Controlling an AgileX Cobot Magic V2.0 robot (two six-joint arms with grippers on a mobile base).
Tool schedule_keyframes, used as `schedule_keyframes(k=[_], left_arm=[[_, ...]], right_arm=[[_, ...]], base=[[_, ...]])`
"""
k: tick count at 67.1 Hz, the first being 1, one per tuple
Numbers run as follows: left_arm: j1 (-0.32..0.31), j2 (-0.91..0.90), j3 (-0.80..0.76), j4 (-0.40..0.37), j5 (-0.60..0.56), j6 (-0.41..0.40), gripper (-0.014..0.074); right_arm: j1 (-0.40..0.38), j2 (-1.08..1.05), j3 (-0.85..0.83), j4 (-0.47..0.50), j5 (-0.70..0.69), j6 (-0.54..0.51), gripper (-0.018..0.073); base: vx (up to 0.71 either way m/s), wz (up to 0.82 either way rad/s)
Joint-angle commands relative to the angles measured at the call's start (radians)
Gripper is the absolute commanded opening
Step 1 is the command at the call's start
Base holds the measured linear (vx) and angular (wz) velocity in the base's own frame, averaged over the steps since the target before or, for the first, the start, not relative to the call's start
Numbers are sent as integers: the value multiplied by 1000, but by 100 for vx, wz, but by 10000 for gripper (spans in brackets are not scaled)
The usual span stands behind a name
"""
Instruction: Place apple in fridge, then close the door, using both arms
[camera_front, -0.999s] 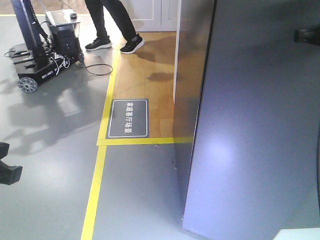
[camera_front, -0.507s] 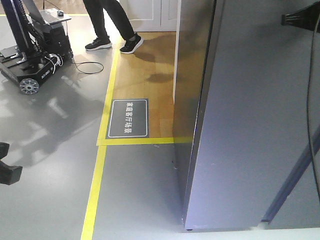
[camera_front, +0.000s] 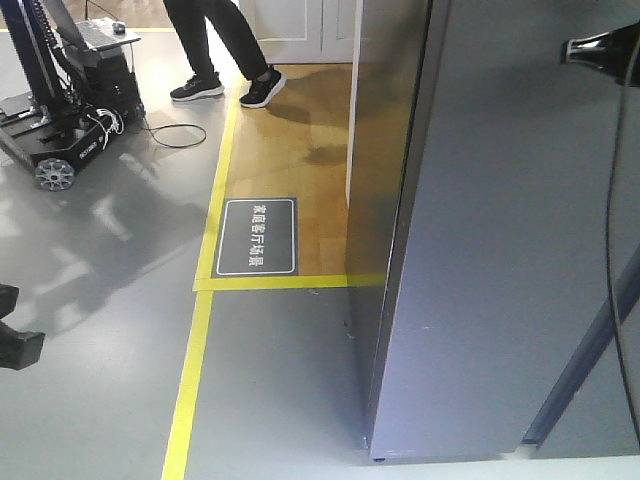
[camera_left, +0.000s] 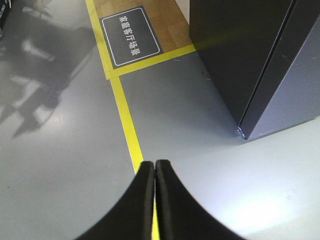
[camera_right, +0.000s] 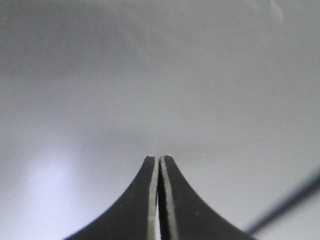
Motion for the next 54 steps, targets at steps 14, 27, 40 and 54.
schedule_keyframes(k=[14,27,40,54], left_arm=[[1,-12,-27,7,-55,-7,-6],[1,-12,-27,7,-55,-7,-6],[1,-12,-27,7,-55,-7,-6],[1,-12,-27,7,-55,-7,-6]], right_arm=[[42,-226,160,249,144,-311,-3],[158,-401,397,205,155,-281,-3],[265,-610,565,111,214,-153,-3],[278,-838,737,102,253,-87,-3]], base=[[0,0],[0,0],[0,0],[0,0]])
